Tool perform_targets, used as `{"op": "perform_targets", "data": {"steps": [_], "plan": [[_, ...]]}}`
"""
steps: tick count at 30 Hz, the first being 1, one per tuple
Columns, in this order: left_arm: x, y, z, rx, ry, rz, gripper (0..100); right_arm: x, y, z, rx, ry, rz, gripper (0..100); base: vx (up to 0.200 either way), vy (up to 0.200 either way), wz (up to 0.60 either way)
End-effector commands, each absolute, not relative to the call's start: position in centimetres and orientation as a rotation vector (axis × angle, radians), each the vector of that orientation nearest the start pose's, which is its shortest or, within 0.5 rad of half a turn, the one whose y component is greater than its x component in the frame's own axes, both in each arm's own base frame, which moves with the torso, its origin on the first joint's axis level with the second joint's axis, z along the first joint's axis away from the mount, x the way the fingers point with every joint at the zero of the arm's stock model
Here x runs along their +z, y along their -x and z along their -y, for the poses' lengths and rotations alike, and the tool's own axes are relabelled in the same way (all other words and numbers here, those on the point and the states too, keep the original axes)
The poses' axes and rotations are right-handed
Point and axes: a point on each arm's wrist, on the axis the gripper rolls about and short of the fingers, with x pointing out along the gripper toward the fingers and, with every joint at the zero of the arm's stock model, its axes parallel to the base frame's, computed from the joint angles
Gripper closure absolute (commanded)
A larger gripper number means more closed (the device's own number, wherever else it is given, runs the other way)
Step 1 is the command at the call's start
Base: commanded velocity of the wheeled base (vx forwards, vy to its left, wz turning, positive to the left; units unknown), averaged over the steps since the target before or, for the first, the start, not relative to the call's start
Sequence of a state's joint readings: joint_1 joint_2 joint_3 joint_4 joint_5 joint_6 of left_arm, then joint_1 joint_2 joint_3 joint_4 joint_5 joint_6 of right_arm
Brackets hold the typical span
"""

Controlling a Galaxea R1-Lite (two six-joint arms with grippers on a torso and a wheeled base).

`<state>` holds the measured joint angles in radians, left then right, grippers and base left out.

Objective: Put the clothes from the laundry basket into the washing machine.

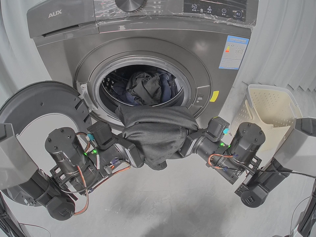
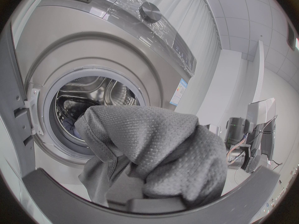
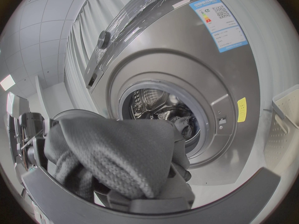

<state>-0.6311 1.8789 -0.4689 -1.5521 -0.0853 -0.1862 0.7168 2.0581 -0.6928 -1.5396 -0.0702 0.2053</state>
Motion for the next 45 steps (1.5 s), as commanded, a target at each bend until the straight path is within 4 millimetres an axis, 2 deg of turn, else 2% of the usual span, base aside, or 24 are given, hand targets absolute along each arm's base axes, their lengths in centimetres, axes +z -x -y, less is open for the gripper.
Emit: {"op": "perform_targets", "data": {"steps": [1,2,3,6,8,11,12,14,15,19,24,26,30,34,40,45], "plan": [[15.1,-23.0,17.2,-0.735,0.228,0.109,100,11.8,-26.5,-23.4,0.671,-0.256,0.07,100,0.0,0.0,0.0],[15.1,-23.0,17.2,-0.735,0.226,0.108,100,12.0,-26.4,-23.5,0.676,-0.259,0.077,100,0.0,0.0,0.0],[15.1,-23.0,17.2,-0.734,0.227,0.108,100,12.0,-26.3,-23.5,0.678,-0.259,0.077,0,0.0,0.0,0.0],[15.2,-23.0,17.2,-0.732,0.227,0.109,100,12.5,-25.9,-23.7,0.692,-0.273,0.087,0,0.0,0.0,0.0],[15.3,-23.1,16.9,-0.718,0.222,0.117,100,13.3,-25.2,-23.1,0.694,-0.281,0.094,0,0.0,0.0,0.0],[15.1,-22.8,16.6,-0.714,0.215,0.109,100,13.3,-24.0,-22.1,0.713,-0.255,0.071,0,0.0,0.0,0.0],[15.3,-21.9,15.9,-0.713,0.217,0.105,100,13.1,-21.8,-20.6,0.794,-0.208,0.031,0,0.0,0.0,0.0],[15.3,-21.9,15.9,-0.713,0.217,0.105,100,13.1,-21.8,-20.6,0.794,-0.208,0.031,0,0.0,0.0,0.0],[15.4,-20.9,15.1,-0.713,0.22,0.095,100,12.5,-18.6,-18.6,0.885,-0.14,-0.026,0,0.0,0.0,0.0],[15.3,-20.9,14.2,-0.689,0.216,0.092,100,12.1,-17.0,-17.8,0.914,-0.121,-0.06,0,0.0,0.0,0.0],[14.9,-21.2,14.0,-0.678,0.206,0.075,100,11.6,-17.0,-17.9,0.911,-0.115,-0.083,0,0.0,0.0,0.0],[14.5,-21.0,13.9,-0.685,0.2,0.058,100,10.7,-17.4,-18.1,0.902,-0.104,-0.117,0,0.0,0.0,0.0],[14.5,-20.8,13.6,-0.688,0.204,0.051,100,10.5,-17.5,-18.1,0.891,-0.103,-0.123,0,0.0,0.0,0.0],[13.5,-21.3,12.2,-0.653,0.186,0.009,100,10.8,-18.7,-17.6,0.824,-0.113,-0.101,0,0.0,0.0,0.0],[13.3,-21.0,12.0,-0.654,0.175,0.001,100,9.9,-20.3,-16.9,0.757,-0.11,-0.127,0,0.0,0.0,0.0],[13.1,-20.7,12.1,-0.657,0.155,-0.002,100,9.9,-20.8,-16.5,0.734,-0.111,-0.124,0,0.0,0.0,0.0]]}}
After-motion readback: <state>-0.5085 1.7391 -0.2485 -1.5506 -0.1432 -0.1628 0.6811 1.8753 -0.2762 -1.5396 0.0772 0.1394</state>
